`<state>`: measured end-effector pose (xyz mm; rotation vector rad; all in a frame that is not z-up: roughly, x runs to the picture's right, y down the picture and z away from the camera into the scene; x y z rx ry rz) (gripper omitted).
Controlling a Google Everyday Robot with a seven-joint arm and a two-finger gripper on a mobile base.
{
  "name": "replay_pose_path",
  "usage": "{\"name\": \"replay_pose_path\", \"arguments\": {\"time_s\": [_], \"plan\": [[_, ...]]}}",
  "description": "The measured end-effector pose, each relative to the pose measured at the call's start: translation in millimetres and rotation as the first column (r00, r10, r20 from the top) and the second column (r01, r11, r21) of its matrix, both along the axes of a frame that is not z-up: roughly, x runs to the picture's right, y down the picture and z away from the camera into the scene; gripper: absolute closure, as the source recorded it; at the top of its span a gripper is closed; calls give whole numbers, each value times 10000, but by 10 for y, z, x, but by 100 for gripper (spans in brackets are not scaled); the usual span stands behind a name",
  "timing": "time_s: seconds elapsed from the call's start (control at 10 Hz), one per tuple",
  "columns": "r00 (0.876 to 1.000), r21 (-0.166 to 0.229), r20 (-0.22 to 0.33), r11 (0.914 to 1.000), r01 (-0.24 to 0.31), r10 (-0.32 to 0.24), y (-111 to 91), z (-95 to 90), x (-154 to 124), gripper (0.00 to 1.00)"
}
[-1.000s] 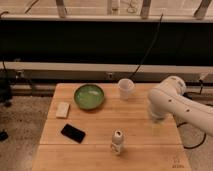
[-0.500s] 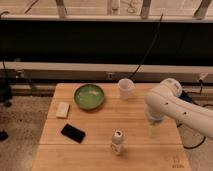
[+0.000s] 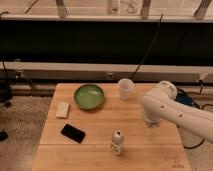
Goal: Knock the bottle over
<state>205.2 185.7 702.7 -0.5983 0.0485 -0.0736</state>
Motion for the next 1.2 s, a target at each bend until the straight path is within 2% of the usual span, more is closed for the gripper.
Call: {"name": "replay_pose_path", "arguments": {"time_s": [0.6,1.2], "plan": [[9996,-148,170,9997,217,-215,111,14,-168,20],[9970,-342,525,9977,590,-571,197,17,-516,20]]}}
